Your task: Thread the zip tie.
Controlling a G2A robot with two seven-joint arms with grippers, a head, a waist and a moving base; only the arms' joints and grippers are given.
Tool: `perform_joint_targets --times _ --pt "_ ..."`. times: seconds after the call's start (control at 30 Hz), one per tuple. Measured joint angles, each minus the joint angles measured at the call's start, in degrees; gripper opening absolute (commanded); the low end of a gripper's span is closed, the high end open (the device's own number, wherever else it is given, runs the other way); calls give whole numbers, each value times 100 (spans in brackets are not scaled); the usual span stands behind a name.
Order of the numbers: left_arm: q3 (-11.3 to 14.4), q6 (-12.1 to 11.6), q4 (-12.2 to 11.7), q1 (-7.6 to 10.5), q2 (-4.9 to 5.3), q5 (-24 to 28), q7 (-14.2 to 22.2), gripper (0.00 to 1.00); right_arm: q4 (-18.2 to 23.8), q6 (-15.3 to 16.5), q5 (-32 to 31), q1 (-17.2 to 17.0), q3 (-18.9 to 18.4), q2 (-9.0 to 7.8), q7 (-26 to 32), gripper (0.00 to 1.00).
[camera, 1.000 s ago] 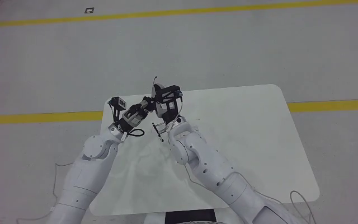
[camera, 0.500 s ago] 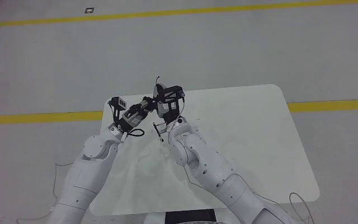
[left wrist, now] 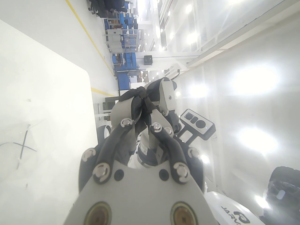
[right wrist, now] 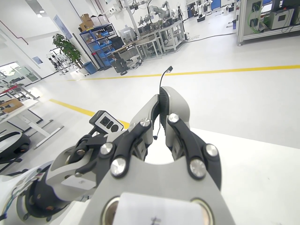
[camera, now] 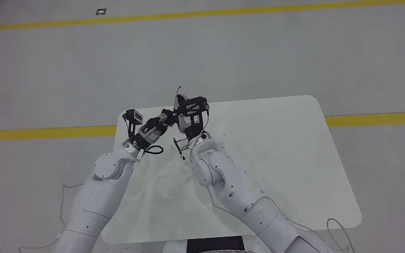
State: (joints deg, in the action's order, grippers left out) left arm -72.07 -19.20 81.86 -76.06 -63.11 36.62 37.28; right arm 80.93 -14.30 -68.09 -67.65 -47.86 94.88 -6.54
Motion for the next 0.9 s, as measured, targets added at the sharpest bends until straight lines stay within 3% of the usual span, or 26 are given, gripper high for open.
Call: perform_joint_targets --times 0.3,0.9 --pt "6 66 77 -33 -1 -63 20 0 -9 32 -22 -28 -45 32 32 0" --pt "10 -27 72 -17 -41 7 -141 0 92 120 -110 -131 -111 80 3 0"
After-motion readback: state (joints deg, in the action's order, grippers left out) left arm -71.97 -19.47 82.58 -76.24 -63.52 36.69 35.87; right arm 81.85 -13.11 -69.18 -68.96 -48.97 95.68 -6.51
